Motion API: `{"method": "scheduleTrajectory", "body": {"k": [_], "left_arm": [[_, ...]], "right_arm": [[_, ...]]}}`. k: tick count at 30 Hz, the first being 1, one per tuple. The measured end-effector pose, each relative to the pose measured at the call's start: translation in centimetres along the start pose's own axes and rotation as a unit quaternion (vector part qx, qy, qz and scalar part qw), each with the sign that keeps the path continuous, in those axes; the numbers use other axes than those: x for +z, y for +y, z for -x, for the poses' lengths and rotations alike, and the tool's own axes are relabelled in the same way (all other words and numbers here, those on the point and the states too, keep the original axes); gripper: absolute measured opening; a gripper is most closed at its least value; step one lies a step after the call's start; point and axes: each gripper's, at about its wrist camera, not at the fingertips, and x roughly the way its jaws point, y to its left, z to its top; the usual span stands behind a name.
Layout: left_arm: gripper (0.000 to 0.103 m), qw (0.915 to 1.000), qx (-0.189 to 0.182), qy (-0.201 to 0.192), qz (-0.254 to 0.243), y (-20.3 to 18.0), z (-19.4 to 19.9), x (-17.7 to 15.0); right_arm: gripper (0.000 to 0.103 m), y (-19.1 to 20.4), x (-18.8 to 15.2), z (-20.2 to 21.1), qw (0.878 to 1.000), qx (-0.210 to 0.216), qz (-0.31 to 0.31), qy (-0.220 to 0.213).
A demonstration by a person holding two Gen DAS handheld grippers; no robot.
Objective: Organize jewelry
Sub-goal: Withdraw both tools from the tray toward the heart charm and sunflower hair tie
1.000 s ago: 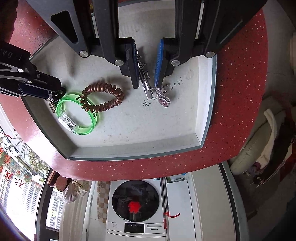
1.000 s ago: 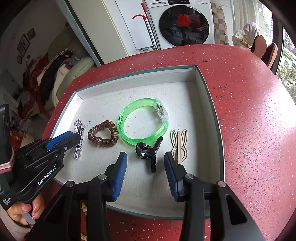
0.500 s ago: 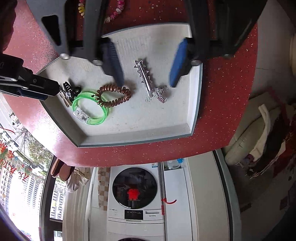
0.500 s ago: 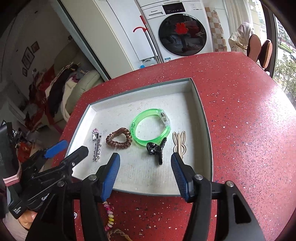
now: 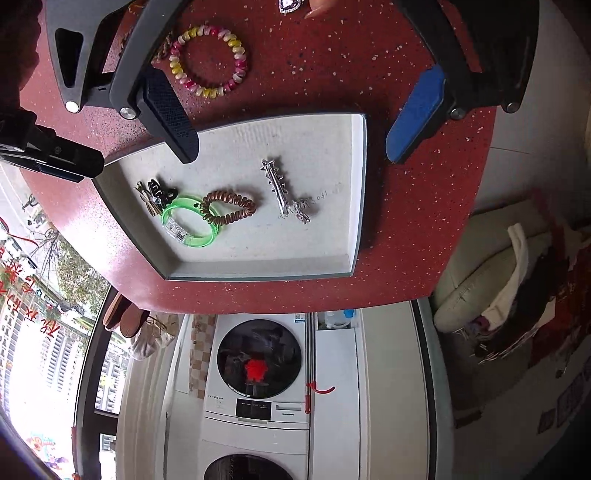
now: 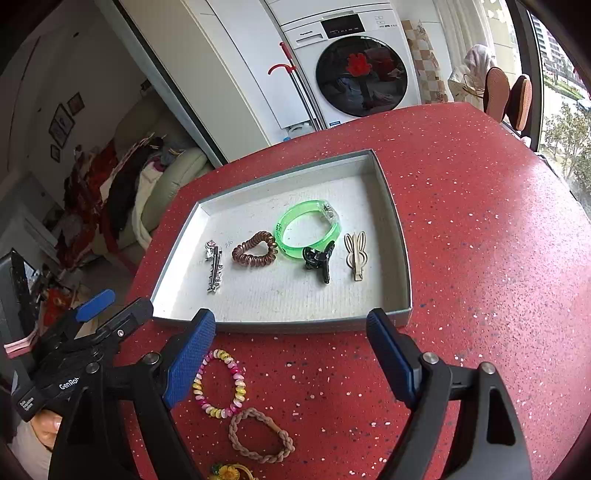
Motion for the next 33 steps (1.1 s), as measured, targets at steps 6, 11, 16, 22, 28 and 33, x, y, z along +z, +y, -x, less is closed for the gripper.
{"method": "scheduleTrajectory", "body": {"k": [6,11,16,22,28,33], "left_arm": [[0.103,0.9998,0.007,0.017,0.001,1.1,1.1,-2.4],[0.103,0.9994,0.031,0.017,-0.004,1.8,2.3,-4.3],[0.103,0.999,0.04,0.019,-0.002,2.5,2.9,-6.0],[0.103,0.9986,0.03,0.042,0.009,3.2,2.7,-8.5],[0.103,0.9976,0.033,0.06,0.011,3.1,2.3,-10.7],[0.103,0.9975,0.035,0.061,0.006,2.9,2.2,-11.0]], "right_arm": [[0.089,0.0,-2.0,1.4,1.0,-0.005,0.013,-0.014],[0.089,0.4,-3.3,2.5,1.0,-0.004,0.013,-0.024],[0.089,0.7,-4.1,2.9,1.0,-0.008,0.014,0.005],[0.089,1.5,-6.5,2.5,0.998,-0.004,0.032,0.051],[0.089,2.6,-10.1,2.1,0.994,-0.019,0.066,0.084],[0.089,3.4,-12.0,2.0,0.992,-0.024,0.076,0.098]]}}
